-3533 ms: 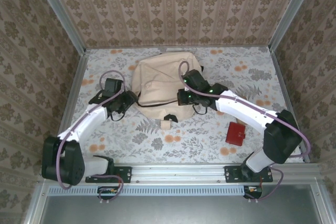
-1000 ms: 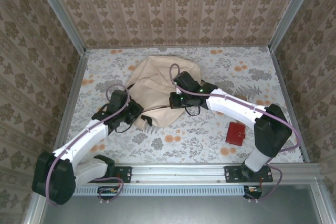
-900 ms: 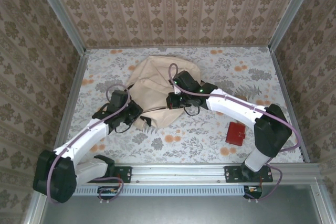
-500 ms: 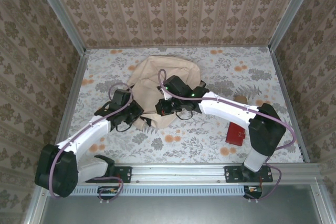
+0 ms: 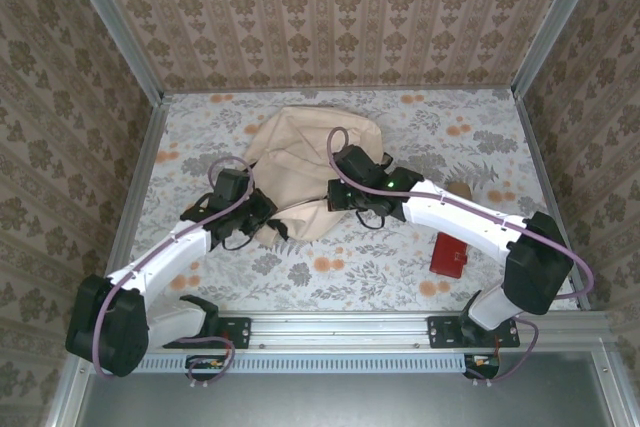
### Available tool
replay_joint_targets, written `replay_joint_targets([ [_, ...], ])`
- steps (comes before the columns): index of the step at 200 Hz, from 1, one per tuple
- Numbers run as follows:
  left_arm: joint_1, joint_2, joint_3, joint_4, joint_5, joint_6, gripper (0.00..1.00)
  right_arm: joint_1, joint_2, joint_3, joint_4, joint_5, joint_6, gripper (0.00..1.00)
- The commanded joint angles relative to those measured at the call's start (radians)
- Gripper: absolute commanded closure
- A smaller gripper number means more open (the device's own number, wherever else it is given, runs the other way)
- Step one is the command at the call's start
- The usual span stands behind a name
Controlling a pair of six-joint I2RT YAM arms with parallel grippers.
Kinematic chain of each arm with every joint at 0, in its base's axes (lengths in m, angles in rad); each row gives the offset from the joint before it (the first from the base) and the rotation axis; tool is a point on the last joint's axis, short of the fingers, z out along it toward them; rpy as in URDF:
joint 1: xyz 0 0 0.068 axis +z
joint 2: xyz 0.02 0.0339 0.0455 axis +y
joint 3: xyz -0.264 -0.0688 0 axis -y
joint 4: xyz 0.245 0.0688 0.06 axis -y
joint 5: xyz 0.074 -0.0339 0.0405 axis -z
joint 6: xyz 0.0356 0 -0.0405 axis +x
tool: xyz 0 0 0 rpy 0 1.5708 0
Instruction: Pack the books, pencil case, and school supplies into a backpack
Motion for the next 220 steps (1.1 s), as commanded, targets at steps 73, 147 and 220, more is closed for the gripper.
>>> replay_joint_targets([
  [73,0.082,-0.020,-0.011,-0.142,-0.073,0.127,1.00,-0.085,0.072,-0.002,0.089,-0.184,-0.088,1.00],
  [147,0.229,0.072,0.158,-0.149,0.009,0.388,1.00,-0.039,0.195,0.017,0.116,-0.398,-0.095,0.55],
  [220,0.234,-0.066,0.149,-0.338,-0.011,0.288,0.40,0.048,0.375,0.054,0.272,-0.357,-0.025,0.67],
])
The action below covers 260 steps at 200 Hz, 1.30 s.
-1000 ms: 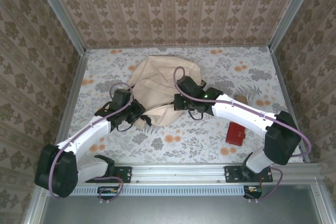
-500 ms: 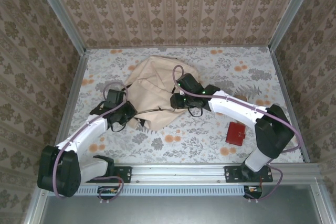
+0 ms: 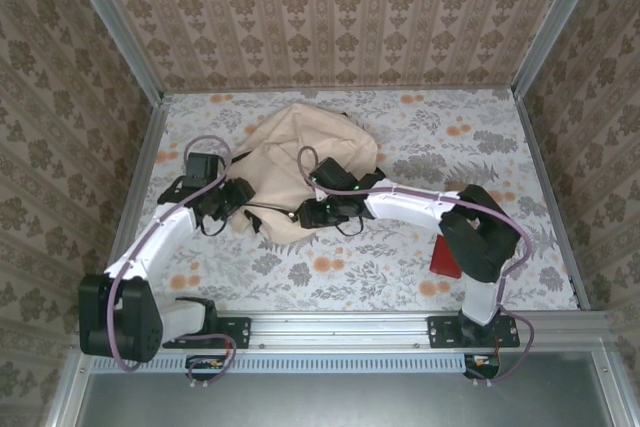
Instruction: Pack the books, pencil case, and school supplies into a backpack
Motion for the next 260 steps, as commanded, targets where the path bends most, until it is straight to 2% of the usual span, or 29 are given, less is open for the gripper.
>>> replay_joint_targets([
  [1,-0.017,-0.106,-0.005,-0.117,-0.014,-0.058,0.40,0.026,0.056,0.031,0.088,0.002,0.029,0.67],
  [38,-0.140,-0.205,-0.083,-0.080,0.014,-0.212,0.35,0.034,0.071,-0.014,0.204,0.021,0.066,0.67],
  [69,-0.219,-0.162,-0.123,0.040,0.022,-0.308,0.34,0.035,0.055,-0.041,0.252,0.017,0.074,0.63],
  [103,-0.228,-0.050,-0.107,0.150,0.037,-0.325,0.35,0.034,0.012,-0.085,0.267,-0.003,0.067,0.55],
  [133,-0.235,-0.008,-0.117,0.224,0.029,-0.382,0.41,0.031,-0.028,-0.130,0.264,-0.009,0.066,0.53],
  [197,-0.230,-0.005,-0.177,0.197,-0.036,-0.421,0.66,0.014,-0.157,-0.189,0.257,-0.067,0.037,0.53],
  [223,-0.230,-0.024,-0.204,0.189,-0.041,-0.422,0.67,-0.002,-0.166,-0.154,0.232,-0.121,0.006,0.49],
  [260,-0.228,-0.057,-0.213,0.180,-0.043,-0.418,0.66,-0.019,-0.054,-0.015,0.111,-0.191,-0.127,0.40],
])
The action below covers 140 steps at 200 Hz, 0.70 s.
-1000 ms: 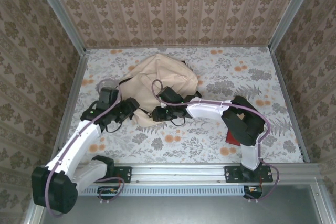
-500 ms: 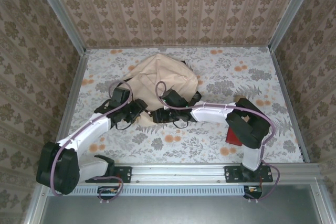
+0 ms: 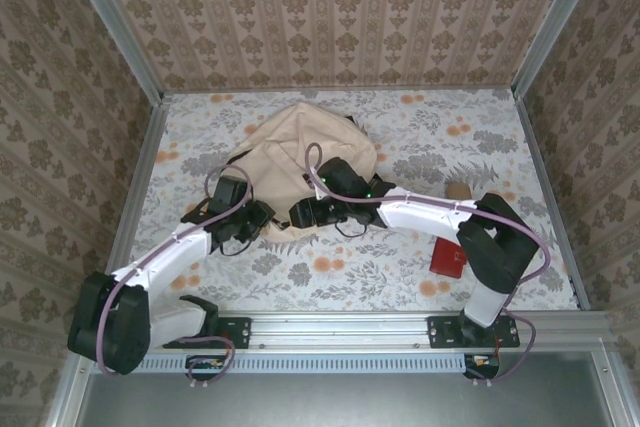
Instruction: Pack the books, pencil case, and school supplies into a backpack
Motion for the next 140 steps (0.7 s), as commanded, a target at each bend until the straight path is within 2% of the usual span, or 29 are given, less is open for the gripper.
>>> replay_joint_targets([
  [1,0.001,-0.028,-0.013,-0.019,-0.021,-0.009,0.66,-0.011,0.067,0.092,-0.095,-0.075,-0.115,0.40],
  [67,0.004,-0.021,0.014,-0.027,-0.002,0.012,0.62,-0.012,0.199,0.263,-0.274,-0.147,-0.373,0.29],
  [104,0.004,-0.013,0.020,-0.024,0.008,0.012,0.60,-0.012,0.263,0.345,-0.369,-0.157,-0.505,0.26],
  [140,0.004,-0.013,0.026,-0.028,0.010,0.012,0.59,-0.013,0.311,0.397,-0.423,-0.144,-0.563,0.27],
])
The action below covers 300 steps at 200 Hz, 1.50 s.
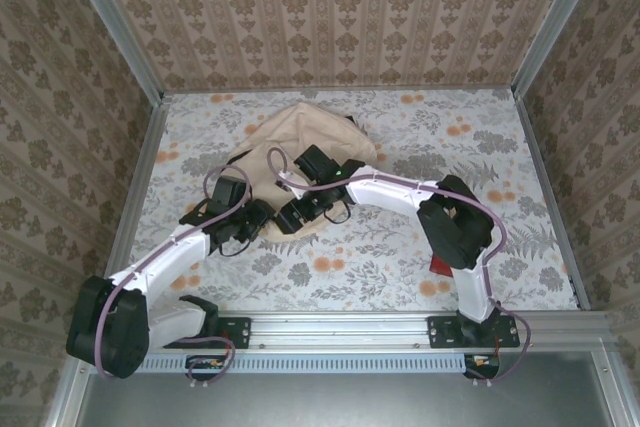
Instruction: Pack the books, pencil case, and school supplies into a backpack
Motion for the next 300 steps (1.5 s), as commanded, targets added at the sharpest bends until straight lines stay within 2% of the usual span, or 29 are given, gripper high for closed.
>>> replay_joint_targets([
  [1,0.004,0.003,0.027,-0.023,0.007,0.011,0.59,-0.003,0.038,0.045,-0.086,-0.011,-0.091,0.27],
  [43,0.003,0.003,0.033,-0.028,0.010,0.015,0.59,-0.003,0.047,0.044,-0.080,0.028,-0.105,0.31],
  [90,0.004,0.003,0.036,-0.028,0.013,0.015,0.59,-0.004,0.063,0.064,-0.018,0.118,-0.047,0.23],
  [150,0.004,0.003,0.039,-0.027,0.014,0.018,0.58,-0.004,0.089,0.066,-0.072,-0.088,-0.104,0.27],
  [195,0.004,0.005,0.033,-0.024,0.012,0.017,0.59,-0.015,0.031,0.026,-0.054,-0.085,-0.093,0.50],
  [226,0.003,0.005,0.026,-0.022,0.012,0.015,0.59,-0.023,0.005,0.019,-0.042,-0.104,-0.070,0.59],
  [272,0.003,0.001,0.021,-0.022,0.014,0.015,0.60,-0.026,-0.001,0.016,-0.015,-0.002,-0.028,0.78],
  [286,0.003,0.000,0.021,-0.020,0.016,0.015,0.60,-0.025,0.004,0.021,-0.016,0.022,-0.025,0.82],
  [300,0.003,-0.002,0.023,-0.019,0.019,0.015,0.60,-0.024,0.007,0.025,-0.017,0.016,-0.034,0.81],
])
